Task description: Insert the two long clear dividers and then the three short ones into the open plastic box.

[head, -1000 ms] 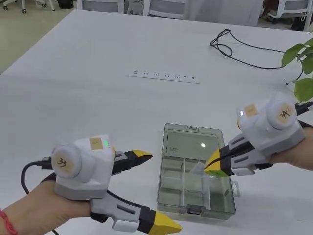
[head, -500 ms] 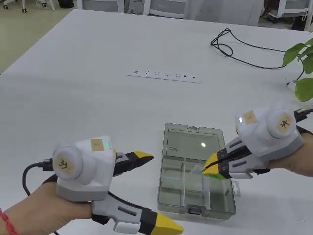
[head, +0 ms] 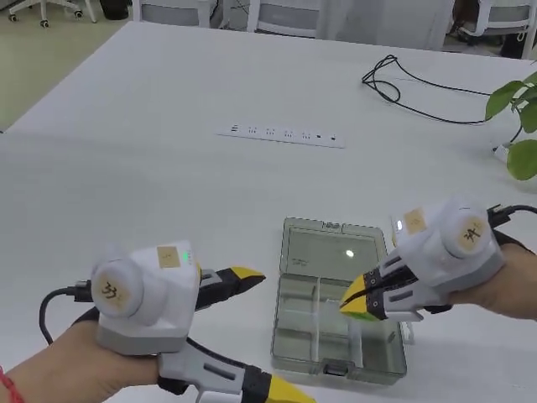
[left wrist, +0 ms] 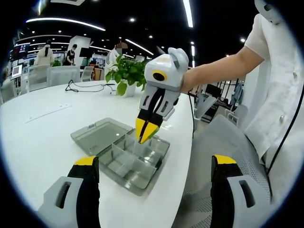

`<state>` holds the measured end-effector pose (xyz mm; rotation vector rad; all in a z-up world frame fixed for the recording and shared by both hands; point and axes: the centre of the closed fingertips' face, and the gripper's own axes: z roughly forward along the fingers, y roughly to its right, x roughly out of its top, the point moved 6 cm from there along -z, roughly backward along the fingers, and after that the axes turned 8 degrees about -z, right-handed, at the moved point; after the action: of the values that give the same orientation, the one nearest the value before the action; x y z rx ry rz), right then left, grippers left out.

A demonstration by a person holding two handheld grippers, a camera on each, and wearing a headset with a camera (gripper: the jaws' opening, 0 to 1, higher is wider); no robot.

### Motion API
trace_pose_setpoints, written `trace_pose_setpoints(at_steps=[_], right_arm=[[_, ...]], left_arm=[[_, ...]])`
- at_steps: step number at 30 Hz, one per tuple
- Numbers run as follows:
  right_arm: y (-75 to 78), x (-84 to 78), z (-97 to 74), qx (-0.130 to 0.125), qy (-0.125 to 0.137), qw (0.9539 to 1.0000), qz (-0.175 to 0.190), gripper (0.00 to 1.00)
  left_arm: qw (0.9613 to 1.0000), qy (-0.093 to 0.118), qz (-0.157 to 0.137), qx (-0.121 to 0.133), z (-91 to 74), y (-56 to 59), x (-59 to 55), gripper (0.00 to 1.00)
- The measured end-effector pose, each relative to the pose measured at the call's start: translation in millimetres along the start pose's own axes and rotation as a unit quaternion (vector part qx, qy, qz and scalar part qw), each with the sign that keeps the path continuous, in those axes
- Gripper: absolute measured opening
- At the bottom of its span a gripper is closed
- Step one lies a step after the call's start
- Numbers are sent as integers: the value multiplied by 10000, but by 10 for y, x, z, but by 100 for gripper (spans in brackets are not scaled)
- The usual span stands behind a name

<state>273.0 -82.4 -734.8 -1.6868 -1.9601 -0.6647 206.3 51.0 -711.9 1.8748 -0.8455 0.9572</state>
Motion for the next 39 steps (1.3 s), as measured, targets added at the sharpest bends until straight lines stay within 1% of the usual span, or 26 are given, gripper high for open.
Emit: trace_pose_setpoints(at_steps=[7,12,16,22,26,28,34,36,39], right_arm=[[-10,-67,145,54,-241,9997,-4,2],[-18,-100,209,83,-377,9992,-33,2],[-25,-118,262,100,-534,9985,-106,2],[-28,-120,256,116,-560,9983,-122,2],[-40,-129,286,127,-654,9975,-231,2],[-30,-129,284,138,-674,9974,-192,2],[-31,-137,276,81,-635,9978,-171,3],[-36,-139,271,44,-639,9979,-94,5],[-31,-121,241,-19,-529,9986,-6,8]], left_arm=[[10000,-21,-1,5,-10,-7,-11,100],[10000,-20,-3,14,-19,-20,-17,100],[10000,-19,-9,24,-23,-32,-22,100],[10000,-30,-10,17,-20,-39,-34,100],[10000,-29,-18,16,-17,-45,-33,100],[10000,-39,-15,18,-16,-44,-31,100],[10000,-39,-11,21,-19,-48,-26,100],[10000,-43,-6,17,-21,-44,-25,100],[10000,-46,-4,17,-27,-40,-25,100]])
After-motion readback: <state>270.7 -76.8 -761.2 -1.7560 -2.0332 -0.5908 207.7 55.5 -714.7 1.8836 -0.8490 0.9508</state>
